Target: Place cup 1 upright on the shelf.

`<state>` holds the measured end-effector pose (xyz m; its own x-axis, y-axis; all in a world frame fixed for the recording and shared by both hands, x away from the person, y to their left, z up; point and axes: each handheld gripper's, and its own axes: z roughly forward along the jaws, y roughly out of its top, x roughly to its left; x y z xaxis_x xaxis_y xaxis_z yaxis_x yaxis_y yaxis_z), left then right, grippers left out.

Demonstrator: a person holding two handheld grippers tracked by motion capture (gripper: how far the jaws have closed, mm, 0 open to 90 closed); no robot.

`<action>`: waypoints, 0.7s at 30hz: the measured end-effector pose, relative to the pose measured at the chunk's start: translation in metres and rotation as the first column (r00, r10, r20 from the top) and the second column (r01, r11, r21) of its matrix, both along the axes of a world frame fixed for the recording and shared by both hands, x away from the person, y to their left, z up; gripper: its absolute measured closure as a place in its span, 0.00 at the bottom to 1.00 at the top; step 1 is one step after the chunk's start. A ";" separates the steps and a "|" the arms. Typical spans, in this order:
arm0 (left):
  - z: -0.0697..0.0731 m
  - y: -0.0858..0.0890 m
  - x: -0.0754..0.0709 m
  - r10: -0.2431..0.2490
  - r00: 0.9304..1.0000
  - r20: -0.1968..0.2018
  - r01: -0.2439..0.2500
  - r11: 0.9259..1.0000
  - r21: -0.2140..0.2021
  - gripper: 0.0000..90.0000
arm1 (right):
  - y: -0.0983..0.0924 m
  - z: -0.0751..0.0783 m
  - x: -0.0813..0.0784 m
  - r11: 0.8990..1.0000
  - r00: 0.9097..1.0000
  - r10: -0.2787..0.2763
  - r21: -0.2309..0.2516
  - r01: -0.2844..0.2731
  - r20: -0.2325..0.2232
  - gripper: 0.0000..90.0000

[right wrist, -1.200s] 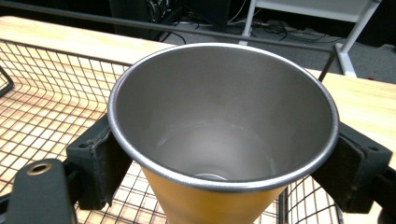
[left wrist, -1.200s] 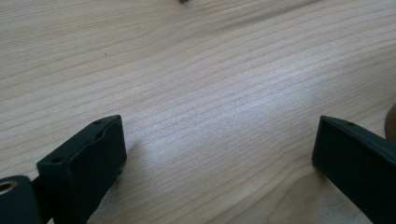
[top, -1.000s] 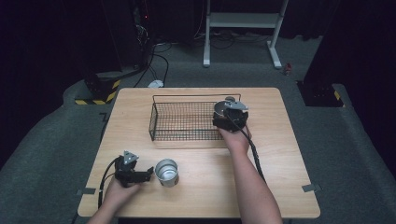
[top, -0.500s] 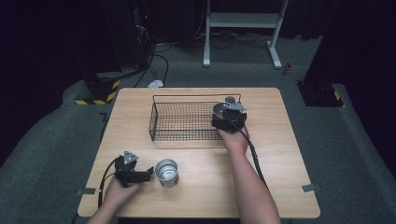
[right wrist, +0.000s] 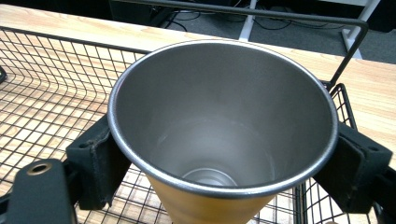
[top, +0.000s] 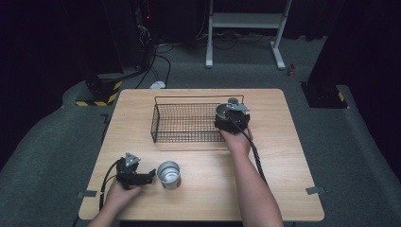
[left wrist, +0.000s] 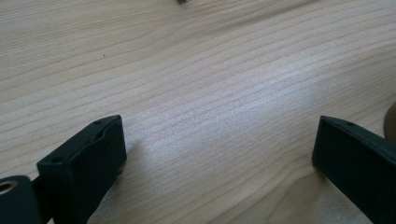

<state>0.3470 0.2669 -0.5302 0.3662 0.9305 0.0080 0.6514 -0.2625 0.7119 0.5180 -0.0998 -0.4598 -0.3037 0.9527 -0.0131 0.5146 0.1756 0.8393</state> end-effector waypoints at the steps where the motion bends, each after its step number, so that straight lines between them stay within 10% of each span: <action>1: 0.000 0.000 0.000 0.000 1.000 0.000 0.000 1.000 0.000 0.04 | 0.000 0.000 0.000 1.000 1.000 0.000 0.000 0.000 0.000 0.15; 21: 0.000 0.000 0.000 -0.002 1.000 0.001 0.002 1.000 0.001 0.04 | 0.004 -0.002 -0.002 1.000 1.000 0.006 -0.010 -0.006 -0.012 0.15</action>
